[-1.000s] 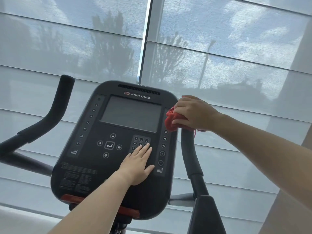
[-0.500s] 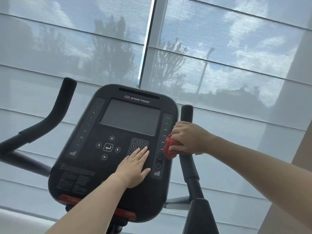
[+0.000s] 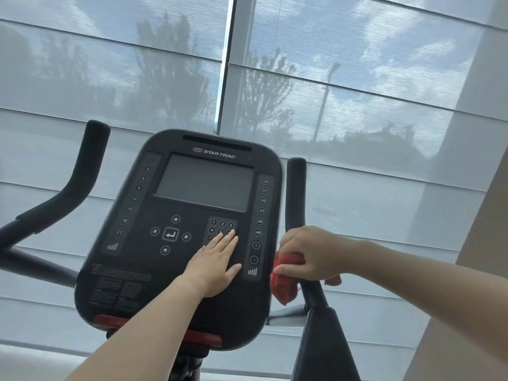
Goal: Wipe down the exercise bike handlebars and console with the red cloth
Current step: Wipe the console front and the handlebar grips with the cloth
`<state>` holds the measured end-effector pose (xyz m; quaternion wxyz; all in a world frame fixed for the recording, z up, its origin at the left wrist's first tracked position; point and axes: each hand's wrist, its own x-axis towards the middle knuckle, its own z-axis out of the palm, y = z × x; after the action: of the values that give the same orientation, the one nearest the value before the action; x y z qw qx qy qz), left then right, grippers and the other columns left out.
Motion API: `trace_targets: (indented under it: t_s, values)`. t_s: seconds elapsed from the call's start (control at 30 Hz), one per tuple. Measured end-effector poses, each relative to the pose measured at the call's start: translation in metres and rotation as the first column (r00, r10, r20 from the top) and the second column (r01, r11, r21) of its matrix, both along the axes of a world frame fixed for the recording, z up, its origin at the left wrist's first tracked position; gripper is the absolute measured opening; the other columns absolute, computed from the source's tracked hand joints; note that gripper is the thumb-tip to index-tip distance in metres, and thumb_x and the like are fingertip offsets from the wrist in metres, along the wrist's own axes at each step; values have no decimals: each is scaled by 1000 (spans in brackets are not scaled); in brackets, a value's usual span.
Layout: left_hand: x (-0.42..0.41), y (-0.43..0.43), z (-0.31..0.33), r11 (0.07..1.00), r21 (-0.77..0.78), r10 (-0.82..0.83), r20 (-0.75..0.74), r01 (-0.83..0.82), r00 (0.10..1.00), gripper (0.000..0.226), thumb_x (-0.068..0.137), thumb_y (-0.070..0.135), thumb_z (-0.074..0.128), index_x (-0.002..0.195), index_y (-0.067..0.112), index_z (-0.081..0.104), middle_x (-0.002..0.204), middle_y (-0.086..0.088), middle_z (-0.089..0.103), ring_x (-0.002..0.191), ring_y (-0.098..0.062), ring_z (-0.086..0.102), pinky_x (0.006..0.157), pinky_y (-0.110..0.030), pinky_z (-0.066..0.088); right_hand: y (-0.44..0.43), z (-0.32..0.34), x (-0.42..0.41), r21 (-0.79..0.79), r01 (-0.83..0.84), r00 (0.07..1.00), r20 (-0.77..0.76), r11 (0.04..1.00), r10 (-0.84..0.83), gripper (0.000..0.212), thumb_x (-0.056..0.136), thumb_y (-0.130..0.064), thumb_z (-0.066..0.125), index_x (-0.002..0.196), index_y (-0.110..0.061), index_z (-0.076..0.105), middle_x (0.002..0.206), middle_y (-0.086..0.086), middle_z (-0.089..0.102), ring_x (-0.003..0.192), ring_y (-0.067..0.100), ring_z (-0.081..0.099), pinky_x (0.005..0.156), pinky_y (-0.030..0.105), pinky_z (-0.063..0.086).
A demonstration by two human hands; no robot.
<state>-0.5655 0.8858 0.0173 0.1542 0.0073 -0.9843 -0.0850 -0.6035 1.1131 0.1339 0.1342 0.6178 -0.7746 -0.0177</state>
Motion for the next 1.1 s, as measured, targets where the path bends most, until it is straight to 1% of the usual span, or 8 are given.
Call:
trace_targets:
  t_s: [0.1,0.2,0.37,0.47,0.57,0.73,1.0,1.1]
  values:
    - [-1,0,0,1000,13,-3,2,3,1000,66,97,48,29,150,21,0,158,11,-10,145,-10,-8,119,-38,12,8,-5,7,-151,-31,996,79,988,43,31,87,-40,58,69,-17,65,65,-20,50,66,-1,46,66,13,39]
    - [-1,0,1,1000,15,1,-2,-1,1000,66,97,48,29,150,22,1,158,11,-10,145,-10,-8,119,-39,13,15,-10,8,-382,30,991,130,924,21,28,85,-36,61,70,-14,69,66,-17,58,66,0,54,65,15,44]
    - [1,3,4,1000,24,5,16,-5,1000,64,97,49,28,150,26,0,158,11,-10,145,-10,-9,119,-38,12,34,-17,1,-790,258,956,292,557,-29,27,87,-31,62,68,-12,69,63,-1,65,60,11,61,60,28,50]
    - [5,5,11,998,57,-5,-10,6,1000,63,97,49,29,150,30,2,157,14,-6,145,-8,-8,119,-33,9,45,-19,-9,-832,450,881,473,323,-9,34,88,-38,60,64,-14,67,54,0,64,50,11,58,52,21,48]
    - [8,13,25,986,157,-34,-76,46,997,61,97,47,34,149,32,6,157,17,-1,144,-5,-7,118,-31,6,57,-17,-28,-802,555,825,564,222,-27,42,88,-45,55,61,-15,67,52,-1,64,51,6,54,54,21,45]
    - [2,36,69,958,260,-61,-225,120,972,59,96,45,38,148,33,14,156,19,9,143,-1,1,117,-28,7,59,-2,-70,-742,647,745,664,177,63,49,87,-55,52,70,-12,71,65,6,70,65,17,64,63,28,50]
    - [-13,70,155,955,281,35,-427,95,903,54,97,40,40,147,33,22,153,17,23,138,5,16,115,-24,13,15,41,-113,-717,642,659,697,271,282,51,88,-56,47,65,-15,69,61,-3,69,67,13,66,64,22,48]
    - [-14,86,171,945,320,105,-478,62,872,48,97,36,42,144,35,30,142,-6,45,124,-21,43,107,-40,33,-5,49,-113,-726,569,617,687,386,384,48,89,-56,44,69,-21,71,67,-4,71,73,12,68,73,28,51]
